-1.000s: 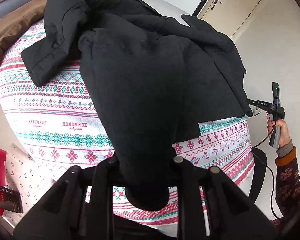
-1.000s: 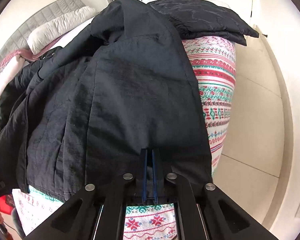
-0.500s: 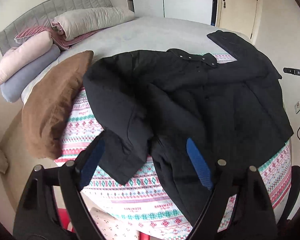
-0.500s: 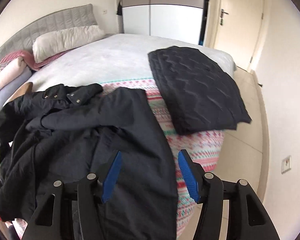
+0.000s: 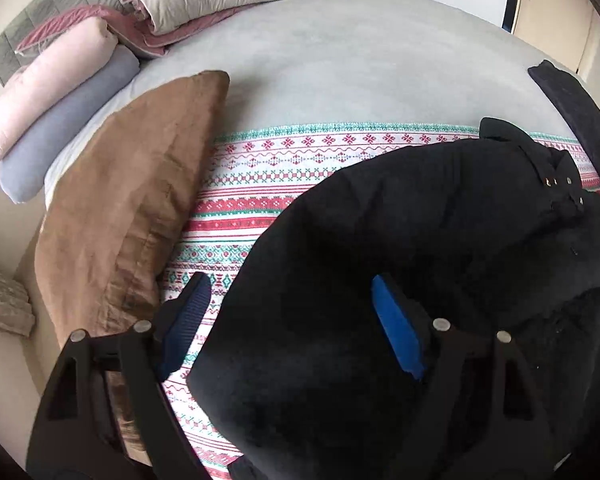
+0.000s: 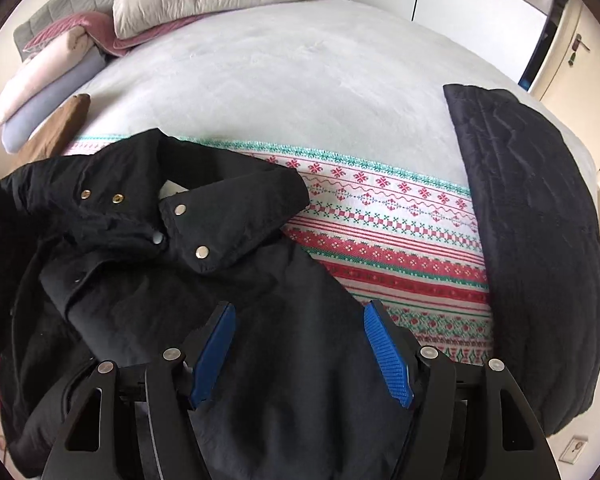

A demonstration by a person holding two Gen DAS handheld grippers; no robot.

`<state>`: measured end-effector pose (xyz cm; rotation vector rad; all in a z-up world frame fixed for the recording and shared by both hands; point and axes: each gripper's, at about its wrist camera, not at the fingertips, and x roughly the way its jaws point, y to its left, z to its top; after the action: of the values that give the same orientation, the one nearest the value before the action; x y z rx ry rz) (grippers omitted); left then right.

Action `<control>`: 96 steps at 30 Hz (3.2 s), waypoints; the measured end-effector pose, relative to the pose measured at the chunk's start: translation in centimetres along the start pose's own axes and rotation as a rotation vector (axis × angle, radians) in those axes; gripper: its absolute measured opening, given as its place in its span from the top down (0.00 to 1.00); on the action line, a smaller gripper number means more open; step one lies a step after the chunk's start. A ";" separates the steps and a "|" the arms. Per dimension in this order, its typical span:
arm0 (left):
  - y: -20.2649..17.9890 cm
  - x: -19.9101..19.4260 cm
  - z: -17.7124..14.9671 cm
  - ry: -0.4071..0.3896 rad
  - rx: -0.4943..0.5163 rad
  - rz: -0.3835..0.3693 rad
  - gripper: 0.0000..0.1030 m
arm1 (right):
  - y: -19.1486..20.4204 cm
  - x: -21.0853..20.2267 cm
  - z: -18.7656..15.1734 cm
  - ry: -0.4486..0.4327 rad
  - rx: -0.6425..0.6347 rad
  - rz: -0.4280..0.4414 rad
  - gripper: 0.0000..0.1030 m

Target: Fold large clothes

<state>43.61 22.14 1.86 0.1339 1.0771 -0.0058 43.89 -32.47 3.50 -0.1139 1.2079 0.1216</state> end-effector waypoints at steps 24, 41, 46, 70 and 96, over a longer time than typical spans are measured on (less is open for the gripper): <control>-1.1 -9.2 3.5 -0.467 -0.152 0.120 0.93 | 6.3 -5.9 -0.8 -0.485 -0.007 -0.405 0.94; -3.8 -7.4 -5.9 -0.235 0.006 0.041 0.25 | 5.7 -9.4 -3.0 -0.377 -0.018 -0.314 0.38; -4.4 -9.9 -12.0 -0.217 0.042 -0.032 0.24 | 2.6 -12.1 -10.3 -0.298 0.001 -0.253 0.31; -1.5 -9.0 -24.0 -0.107 -0.161 -0.184 0.21 | -9.3 -9.4 -21.0 -0.119 0.262 -0.033 0.96; 1.9 -6.1 -29.7 0.002 -0.228 -0.552 0.21 | 2.6 -12.7 -28.9 -0.202 0.162 0.087 0.38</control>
<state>14.77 27.03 -6.47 -0.3711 1.0807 -0.3781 12.33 -34.74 5.19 0.0911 1.0167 0.1086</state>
